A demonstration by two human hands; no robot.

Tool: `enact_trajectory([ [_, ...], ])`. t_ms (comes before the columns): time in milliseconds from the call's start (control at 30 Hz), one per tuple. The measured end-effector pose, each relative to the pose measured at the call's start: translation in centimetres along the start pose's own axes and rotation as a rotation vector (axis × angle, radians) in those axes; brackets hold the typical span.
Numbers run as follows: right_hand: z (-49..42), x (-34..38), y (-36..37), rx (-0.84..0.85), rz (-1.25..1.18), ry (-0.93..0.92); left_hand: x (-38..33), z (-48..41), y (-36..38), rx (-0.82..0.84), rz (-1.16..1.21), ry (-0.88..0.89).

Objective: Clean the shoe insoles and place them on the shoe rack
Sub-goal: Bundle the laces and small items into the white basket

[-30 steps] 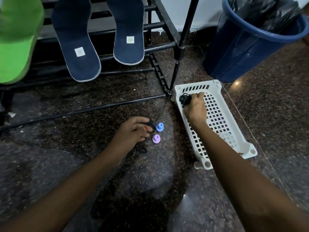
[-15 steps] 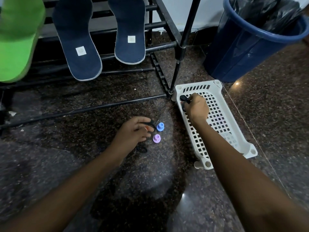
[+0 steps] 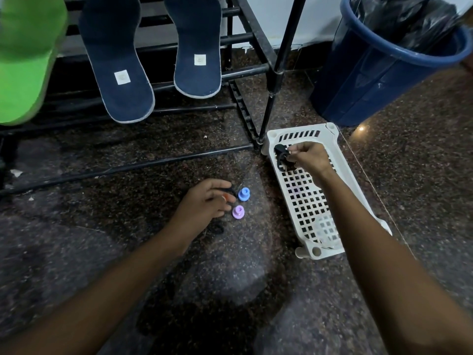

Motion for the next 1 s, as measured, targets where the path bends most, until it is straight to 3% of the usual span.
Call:
enact_trajectory([
  [200, 0.0, -0.1, 0.6, -0.039, 0.041, -0.043, 0.2, 0.0, -0.3, -0.005, -0.008, -0.007],
  [533, 3.6, 1.3, 0.4, -0.220, -0.121, -0.187, 0.9, -0.7, -2.9, -0.150, -0.100, -0.007],
  [833, 11.2, 3.3, 10.6, -0.018, 0.054, -0.466, 4.5, -1.1, -7.8, -0.304, -0.228, -0.061],
  [1000, 13.1, 2.7, 15.7, 0.133, 0.163, -0.520, 6.9, -1.3, -9.7, -0.342, -0.300, -0.121],
])
Point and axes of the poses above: each hand's wrist, its own z-axis away from the middle knuckle, its own y-axis out of the palm, x = y × z, the point moved 9 cm from there along -z, towards the middle knuckle, and after that the axes turned 3 degrees about -x, right-handed, at the moved point
